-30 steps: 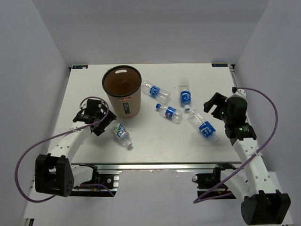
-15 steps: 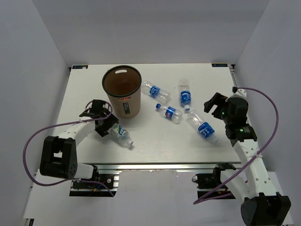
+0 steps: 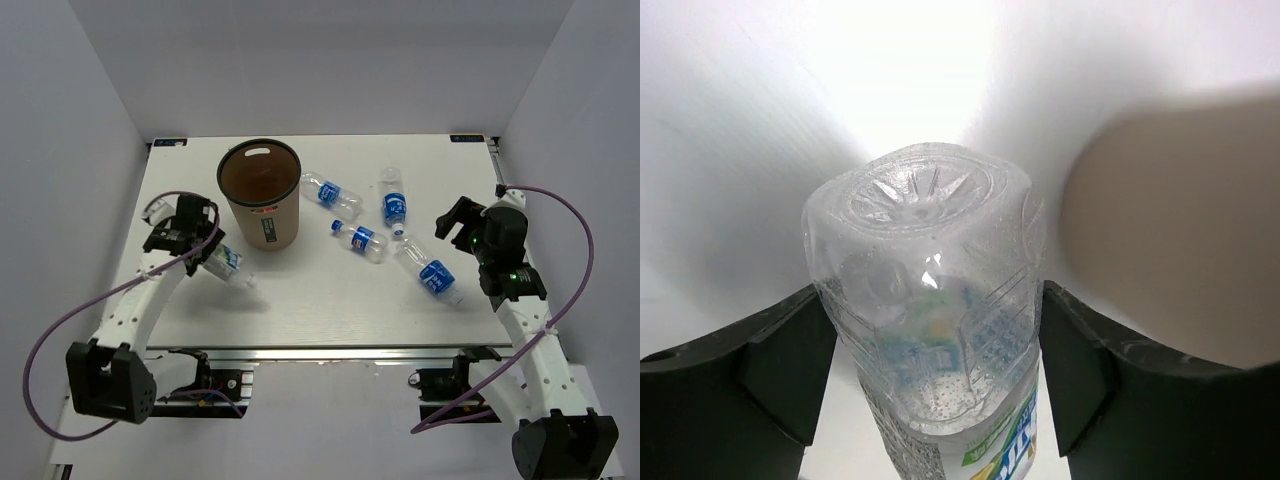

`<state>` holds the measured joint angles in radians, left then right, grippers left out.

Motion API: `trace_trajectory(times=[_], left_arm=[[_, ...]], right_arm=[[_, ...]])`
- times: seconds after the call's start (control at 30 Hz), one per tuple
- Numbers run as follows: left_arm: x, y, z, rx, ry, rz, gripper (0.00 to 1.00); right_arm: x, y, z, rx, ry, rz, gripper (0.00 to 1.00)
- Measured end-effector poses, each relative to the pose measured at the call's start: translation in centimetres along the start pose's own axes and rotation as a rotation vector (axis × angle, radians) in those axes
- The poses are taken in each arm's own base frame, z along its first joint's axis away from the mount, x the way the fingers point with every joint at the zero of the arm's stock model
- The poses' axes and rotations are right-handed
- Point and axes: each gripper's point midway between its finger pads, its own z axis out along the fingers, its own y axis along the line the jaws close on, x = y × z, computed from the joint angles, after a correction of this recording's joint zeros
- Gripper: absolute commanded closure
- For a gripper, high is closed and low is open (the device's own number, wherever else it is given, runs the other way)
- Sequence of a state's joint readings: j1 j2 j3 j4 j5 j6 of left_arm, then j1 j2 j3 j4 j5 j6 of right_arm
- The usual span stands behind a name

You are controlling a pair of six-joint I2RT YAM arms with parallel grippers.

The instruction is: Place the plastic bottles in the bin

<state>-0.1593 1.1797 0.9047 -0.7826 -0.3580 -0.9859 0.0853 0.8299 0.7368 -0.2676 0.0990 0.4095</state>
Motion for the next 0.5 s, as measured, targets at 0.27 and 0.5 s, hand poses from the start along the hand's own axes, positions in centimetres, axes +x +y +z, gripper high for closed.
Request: trace_trajectory(times=[0.27,0.5], left_arm=[[-15.2,-1.4,-12.8,0.052,-0.503,-0.235,0.56],[-23.2,-8.2,-23.2,0.466,-0.755,-0.278,0.6]], right_arm=[[0.0,-0.3,0.1,0.013,0.0,-0.003,0.11],[0.3,0.8,0.2,-0.053,0.02,-0.037,0.11]])
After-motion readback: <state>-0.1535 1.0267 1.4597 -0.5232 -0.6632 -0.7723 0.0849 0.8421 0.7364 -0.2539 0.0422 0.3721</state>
